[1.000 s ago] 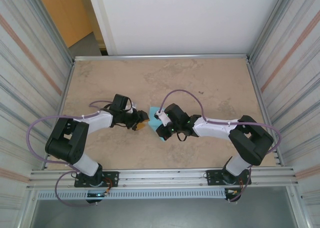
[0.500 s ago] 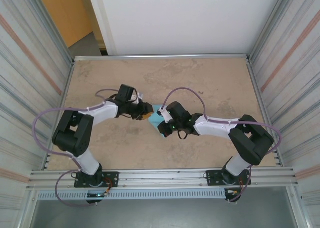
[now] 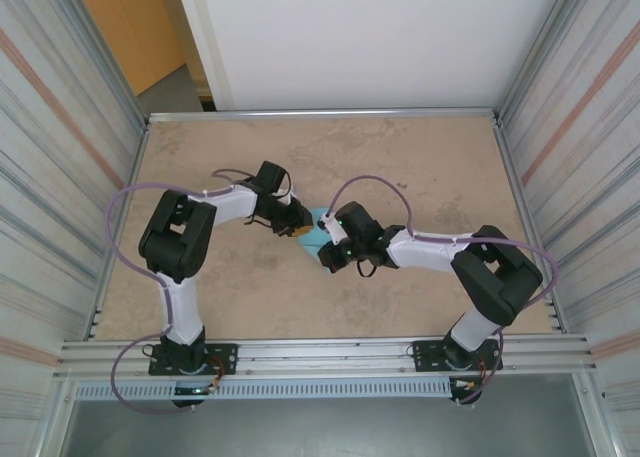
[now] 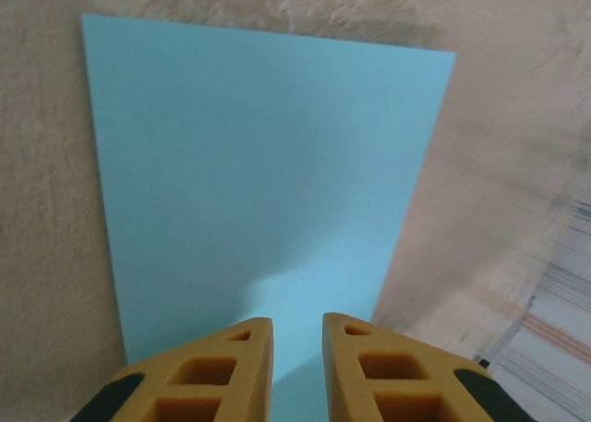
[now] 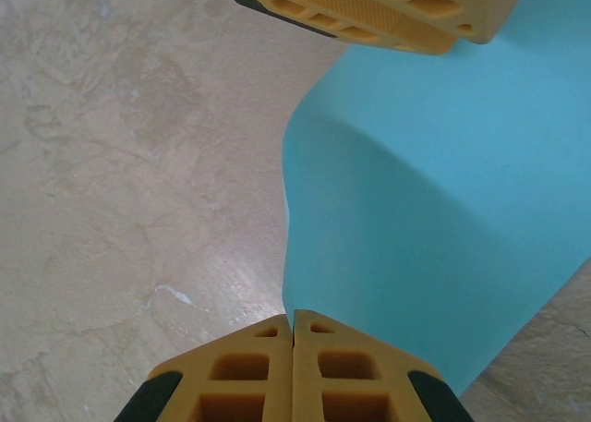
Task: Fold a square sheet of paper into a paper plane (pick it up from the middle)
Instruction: Third fold the triangle at the center of the table.
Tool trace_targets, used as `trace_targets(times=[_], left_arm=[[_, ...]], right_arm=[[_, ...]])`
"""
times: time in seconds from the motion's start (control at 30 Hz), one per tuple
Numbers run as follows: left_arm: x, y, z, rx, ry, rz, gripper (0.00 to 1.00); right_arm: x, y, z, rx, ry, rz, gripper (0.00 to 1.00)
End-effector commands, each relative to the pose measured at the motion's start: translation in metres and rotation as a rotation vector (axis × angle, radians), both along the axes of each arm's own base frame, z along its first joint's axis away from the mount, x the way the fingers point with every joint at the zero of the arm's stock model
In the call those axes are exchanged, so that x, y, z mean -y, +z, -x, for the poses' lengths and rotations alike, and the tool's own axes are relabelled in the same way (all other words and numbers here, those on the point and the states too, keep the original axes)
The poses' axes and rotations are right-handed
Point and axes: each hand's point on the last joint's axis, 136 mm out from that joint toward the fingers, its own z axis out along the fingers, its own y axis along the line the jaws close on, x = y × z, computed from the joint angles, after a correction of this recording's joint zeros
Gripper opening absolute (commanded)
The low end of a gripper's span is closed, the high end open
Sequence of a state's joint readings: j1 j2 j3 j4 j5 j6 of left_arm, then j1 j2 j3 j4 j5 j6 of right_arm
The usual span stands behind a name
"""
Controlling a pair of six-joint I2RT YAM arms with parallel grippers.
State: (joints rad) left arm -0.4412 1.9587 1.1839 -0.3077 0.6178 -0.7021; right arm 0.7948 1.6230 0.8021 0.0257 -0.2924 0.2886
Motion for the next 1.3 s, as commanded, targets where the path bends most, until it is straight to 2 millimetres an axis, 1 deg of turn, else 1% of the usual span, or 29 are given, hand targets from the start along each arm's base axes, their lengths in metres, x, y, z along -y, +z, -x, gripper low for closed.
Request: trace_targets(times=[0.0, 0.2, 0.37, 0.53, 0.63, 0.7, 0.77, 0.87, 0.93, 1.0, 1.07, 1.17, 1.27], left_arm=[[-0.004, -0.007, 0.008, -0.021, -0.046, -0.066, 0.2], [-0.006, -0.017, 0.013, -0.047, -0.07, -0.09, 0.17], [-0.002, -0.018, 0.015, -0.048, -0.097, -0.08, 0.14], [-0.002, -0.02, 0.016, -0.053, -0.111, -0.082, 0.13], [-0.001, -0.017, 0.015, -0.048, -0.114, -0.077, 0.13], [0.002, -0.011, 0.012, -0.034, -0.117, -0.065, 0.13], [0.006, 0.002, 0.007, 0.003, -0.122, -0.039, 0.15], [0.01, 0.024, -0.006, 0.081, -0.115, -0.022, 0.2], [0.01, 0.03, -0.015, 0.114, -0.108, -0.035, 0.21], [0.01, 0.026, -0.019, 0.114, -0.109, -0.053, 0.22], [0.008, 0.015, -0.024, 0.094, -0.105, -0.084, 0.21], [0.006, 0.001, -0.026, 0.072, -0.105, -0.116, 0.19], [0.004, -0.008, -0.026, 0.055, -0.106, -0.138, 0.16]], right_arm=[[0.001, -0.004, -0.004, -0.035, -0.03, -0.002, 0.05], [0.01, -0.008, -0.014, -0.034, -0.085, 0.025, 0.05], [0.014, -0.012, -0.019, -0.041, -0.111, 0.044, 0.05], [0.017, -0.016, -0.023, -0.043, -0.132, 0.064, 0.05], [0.016, -0.016, -0.025, -0.042, -0.133, 0.064, 0.05], [0.015, -0.016, -0.025, -0.046, -0.127, 0.06, 0.05], [0.013, -0.015, -0.023, -0.053, -0.11, 0.049, 0.05], [0.008, -0.011, -0.017, -0.066, -0.073, 0.021, 0.05], [0.004, -0.009, -0.012, -0.079, -0.047, 0.002, 0.05], [0.002, -0.008, -0.009, -0.087, -0.032, -0.011, 0.05], [0.0, -0.007, -0.008, -0.09, -0.023, -0.018, 0.05], [0.0, -0.007, -0.007, -0.091, -0.02, -0.019, 0.05], [0.001, -0.007, -0.009, -0.088, -0.027, -0.015, 0.05]])
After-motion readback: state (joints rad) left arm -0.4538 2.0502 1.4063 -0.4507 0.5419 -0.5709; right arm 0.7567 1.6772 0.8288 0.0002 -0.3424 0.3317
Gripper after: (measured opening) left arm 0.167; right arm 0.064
